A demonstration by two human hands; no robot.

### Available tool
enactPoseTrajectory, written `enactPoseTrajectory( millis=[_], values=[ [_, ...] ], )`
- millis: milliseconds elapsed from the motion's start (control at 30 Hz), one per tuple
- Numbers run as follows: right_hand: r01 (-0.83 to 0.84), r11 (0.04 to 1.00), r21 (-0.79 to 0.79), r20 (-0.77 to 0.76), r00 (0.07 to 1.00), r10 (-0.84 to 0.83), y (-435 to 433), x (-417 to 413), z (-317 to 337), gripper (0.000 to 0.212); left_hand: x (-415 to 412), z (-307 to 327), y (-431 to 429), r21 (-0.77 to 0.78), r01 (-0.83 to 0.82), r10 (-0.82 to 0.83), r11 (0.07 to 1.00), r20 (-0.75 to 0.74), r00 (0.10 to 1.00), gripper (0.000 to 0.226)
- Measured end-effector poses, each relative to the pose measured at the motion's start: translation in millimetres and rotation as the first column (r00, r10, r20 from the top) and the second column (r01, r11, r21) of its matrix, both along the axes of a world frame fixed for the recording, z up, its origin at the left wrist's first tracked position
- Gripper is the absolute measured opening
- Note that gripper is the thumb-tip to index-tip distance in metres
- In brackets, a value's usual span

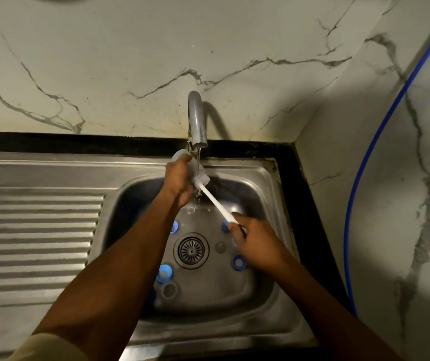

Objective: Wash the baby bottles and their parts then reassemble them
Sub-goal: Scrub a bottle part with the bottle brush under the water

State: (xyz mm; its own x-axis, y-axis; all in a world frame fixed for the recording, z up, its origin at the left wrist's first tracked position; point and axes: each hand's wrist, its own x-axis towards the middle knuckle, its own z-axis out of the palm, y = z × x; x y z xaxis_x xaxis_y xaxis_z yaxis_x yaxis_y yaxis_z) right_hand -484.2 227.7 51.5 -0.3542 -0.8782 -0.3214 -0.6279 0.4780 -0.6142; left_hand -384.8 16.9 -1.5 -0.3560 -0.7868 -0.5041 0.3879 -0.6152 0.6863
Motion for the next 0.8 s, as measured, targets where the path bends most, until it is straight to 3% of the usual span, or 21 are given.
enactPoseTrajectory(
  millis=[33,67,100,133,167,200,233,300,367,400,467,500,533,567,600,633,667,700,733,767,800],
  values=[
    [0.101,0.995,0.016,0.323,0.941,-0.101,0,1,6,0.025,6,-1,-2,0.053,0.01,-0.005,0.999,-0.107,0.994,0.05],
    [0.17,0.979,0.113,0.599,0.775,-0.203,1,0,12,0.025,11,-1,-5,0.095,0.013,0.009,0.995,-0.219,0.976,0.05],
    [0.16,0.966,0.204,0.741,0.62,-0.259,2,-2,16,0.026,15,-1,-8,0.116,0.017,0.02,0.993,-0.308,0.951,0.046],
    [0.118,0.961,0.251,0.8,0.534,-0.274,4,-3,19,0.028,17,-2,-10,0.131,0.032,0.019,0.991,-0.373,0.928,0.043],
    [0.085,0.961,0.264,0.816,0.512,-0.269,5,-3,18,0.029,18,0,-10,0.135,0.046,0.012,0.99,-0.398,0.917,0.043],
    [0.087,0.965,0.246,0.803,0.54,-0.253,5,-3,13,0.028,17,2,-10,0.14,0.057,0.001,0.989,-0.382,0.924,0.044],
    [0.101,0.977,0.19,0.728,0.653,-0.209,6,-4,5,0.028,15,4,-8,0.132,0.055,-0.01,0.99,-0.32,0.947,0.048],
    [0.022,0.999,0.028,0.273,0.962,-0.029,5,-13,-7,0.029,11,1,-5,0.061,-0.007,0.013,0.998,-0.094,0.995,0.051],
    [-0.078,0.994,0.073,-0.188,0.978,0.091,3,-22,-18,0.037,3,2,-2,-0.086,-0.011,0.018,0.996,0.083,0.996,0.032],
    [-0.05,0.995,0.088,-0.271,0.96,0.072,1,-21,-20,0.04,0,3,-2,-0.137,0.02,-0.003,0.99,0.12,0.993,0.019],
    [-0.032,0.998,0.06,-0.159,0.986,0.041,1,-12,-20,0.037,-1,4,-3,-0.094,0.046,-0.033,0.995,0.131,0.991,0.021],
    [0.017,1.0,0.01,0.061,0.998,-0.017,2,-10,-17,0.032,3,2,-4,-0.038,0.041,-0.038,0.998,0.08,0.996,0.03],
    [0.109,0.994,0.02,0.372,0.922,-0.109,2,-9,-11,0.029,8,-1,-4,0.013,0.036,-0.036,0.999,-0.01,0.999,0.038],
    [0.166,0.98,0.105,0.634,0.749,-0.195,4,-9,-4,0.029,15,-1,-3,0.057,0.035,-0.029,0.998,-0.12,0.992,0.045],
    [0.146,0.97,0.194,0.768,0.592,-0.243,5,-11,3,0.03,19,-2,-3,0.106,0.028,-0.002,0.994,-0.233,0.973,0.049],
    [0.098,0.964,0.249,0.823,0.502,-0.264,7,-11,8,0.031,21,-3,-4,0.153,0.03,0.024,0.988,-0.341,0.94,0.051],
    [0.057,0.961,0.269,0.84,0.474,-0.264,9,-9,9,0.031,21,-2,-4,0.187,0.044,0.037,0.981,-0.408,0.912,0.052],
    [0.051,0.962,0.269,0.831,0.493,-0.258,9,-7,6,0.031,20,1,-3,0.204,0.059,0.037,0.977,-0.439,0.898,0.052],
    [0.074,0.97,0.231,0.775,0.588,-0.23,9,-6,0,0.03,18,2,-2,0.199,0.043,0.04,0.979,-0.394,0.918,0.054],
    [0.087,0.984,0.153,0.641,0.749,-0.165,8,-6,-5,0.028,17,5,2,0.149,0.034,0.013,0.988,-0.302,0.953,0.059],
    [0.048,0.997,0.067,0.407,0.91,-0.071,7,-9,-11,0.027,15,2,3,0.053,-0.002,0.008,0.999,-0.096,0.995,0.063]
  ],
)
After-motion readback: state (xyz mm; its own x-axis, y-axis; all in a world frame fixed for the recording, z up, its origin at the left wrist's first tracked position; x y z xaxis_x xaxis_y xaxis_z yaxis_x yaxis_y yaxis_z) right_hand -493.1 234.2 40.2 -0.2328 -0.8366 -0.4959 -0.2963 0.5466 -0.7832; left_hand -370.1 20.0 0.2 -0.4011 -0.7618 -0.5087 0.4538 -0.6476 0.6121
